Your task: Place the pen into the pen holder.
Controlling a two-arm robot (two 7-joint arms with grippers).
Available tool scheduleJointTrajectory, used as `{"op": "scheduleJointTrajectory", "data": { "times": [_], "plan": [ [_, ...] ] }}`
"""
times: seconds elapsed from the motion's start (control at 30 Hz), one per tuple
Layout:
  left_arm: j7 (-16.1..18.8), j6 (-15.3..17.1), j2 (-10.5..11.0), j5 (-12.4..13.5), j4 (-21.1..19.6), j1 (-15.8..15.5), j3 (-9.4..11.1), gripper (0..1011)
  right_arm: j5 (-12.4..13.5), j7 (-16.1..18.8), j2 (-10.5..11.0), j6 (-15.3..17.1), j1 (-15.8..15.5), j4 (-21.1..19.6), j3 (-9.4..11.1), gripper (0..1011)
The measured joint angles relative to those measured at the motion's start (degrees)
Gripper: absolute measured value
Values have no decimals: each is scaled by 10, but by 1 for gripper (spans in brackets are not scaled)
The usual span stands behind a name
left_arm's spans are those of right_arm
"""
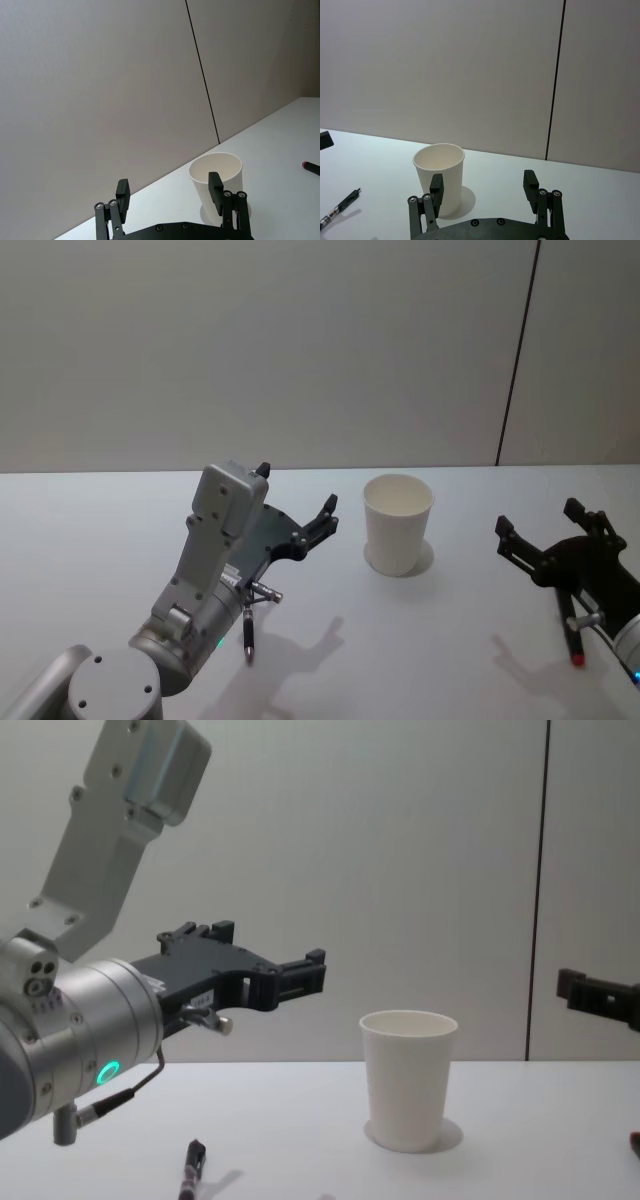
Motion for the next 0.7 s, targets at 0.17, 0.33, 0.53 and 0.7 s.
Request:
{"op": "scheduleJointTrajectory", "data": {
  "times": [0.17,0.33,0.53,0.7],
  "plan": [
    [0,0,0,0,0,0,0,1003,16,0,3,20,3,-3,6,1002],
    [0,0,0,0,0,0,0,1003,31,-2,5,46,9,-6,12,1001],
    [0,0,0,0,0,0,0,1003,48,-9,4,83,22,-7,18,1001],
    [0,0,0,0,0,0,0,1003,61,-15,0,118,36,-5,21,1001]
  ]
}}
